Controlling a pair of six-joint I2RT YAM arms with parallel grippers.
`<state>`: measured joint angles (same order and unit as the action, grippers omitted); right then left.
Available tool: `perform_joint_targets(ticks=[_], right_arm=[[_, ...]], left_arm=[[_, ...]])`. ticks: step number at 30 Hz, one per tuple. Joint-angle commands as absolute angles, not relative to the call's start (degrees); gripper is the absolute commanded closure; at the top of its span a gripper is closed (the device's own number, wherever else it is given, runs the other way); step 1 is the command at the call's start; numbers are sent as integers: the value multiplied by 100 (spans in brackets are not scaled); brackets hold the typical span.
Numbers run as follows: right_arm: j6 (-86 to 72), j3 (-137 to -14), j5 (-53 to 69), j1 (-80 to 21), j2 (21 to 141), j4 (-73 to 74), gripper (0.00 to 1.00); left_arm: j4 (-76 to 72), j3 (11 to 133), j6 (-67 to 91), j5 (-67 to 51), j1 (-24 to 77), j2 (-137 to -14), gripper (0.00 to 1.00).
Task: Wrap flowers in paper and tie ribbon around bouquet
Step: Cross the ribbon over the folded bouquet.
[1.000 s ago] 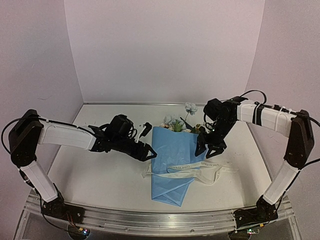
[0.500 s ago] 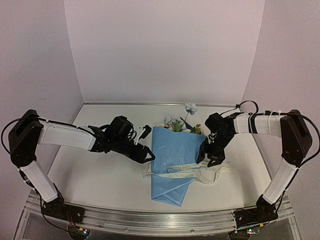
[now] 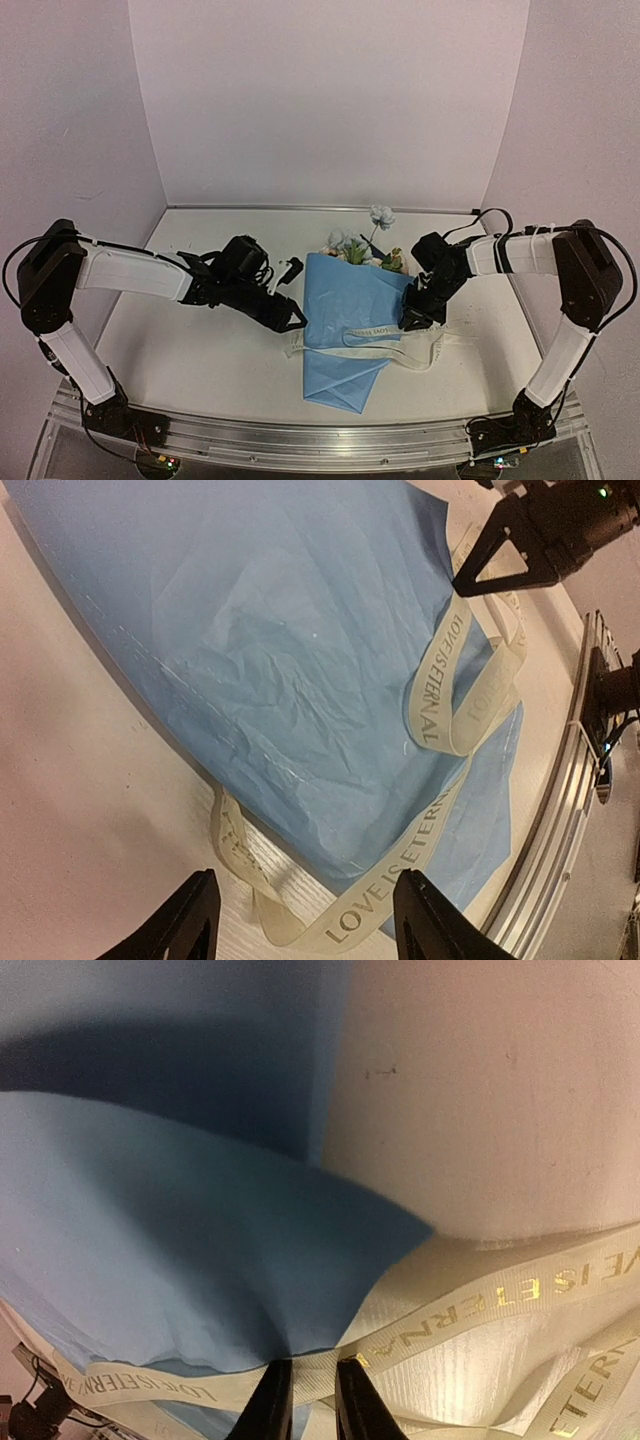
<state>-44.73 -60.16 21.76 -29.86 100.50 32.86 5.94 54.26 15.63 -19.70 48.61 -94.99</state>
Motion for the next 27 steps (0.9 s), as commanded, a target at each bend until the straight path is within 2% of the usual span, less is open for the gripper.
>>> perform_joint_targets(ticks=[1, 3, 8, 9, 12, 15, 19, 24, 27], right_arm=[[-4538, -6052, 2116, -2964, 9796, 3155, 96], [-4544, -6027, 2108, -2966, 9734, 3162, 100], [-4503, -5922, 2052, -2966, 9519, 3260, 99], [-4464, -5872, 2017, -2967, 9438, 3307, 94], [-4378, -5582, 1728, -2959, 9194, 3366, 66], [-4520, -5244, 1540, -2959, 9020, 3207, 48], [-5074, -4757, 1357, -2957, 8934, 2392, 40], [-5784, -4161, 1105, -2957, 9168, 908, 34], [-6014, -3888, 884, -2961, 9203, 297, 34]], left_arm=[[1105, 5804, 1155, -1949, 5008, -9610, 38], [1218, 5847, 1092, -1858, 5018, -9641, 37], [1299, 5808, 1036, -1716, 5020, -9560, 35], [1310, 5800, 1028, -1711, 5022, -9529, 34], [1259, 5746, 1007, -1683, 5019, -9451, 33], [1246, 5759, 1007, -1710, 5019, -9472, 33], [1192, 5746, 1019, -1723, 5023, -9523, 33], [1167, 5798, 993, -1730, 5019, -9553, 33], [1177, 5835, 991, -1762, 5019, -9570, 33]])
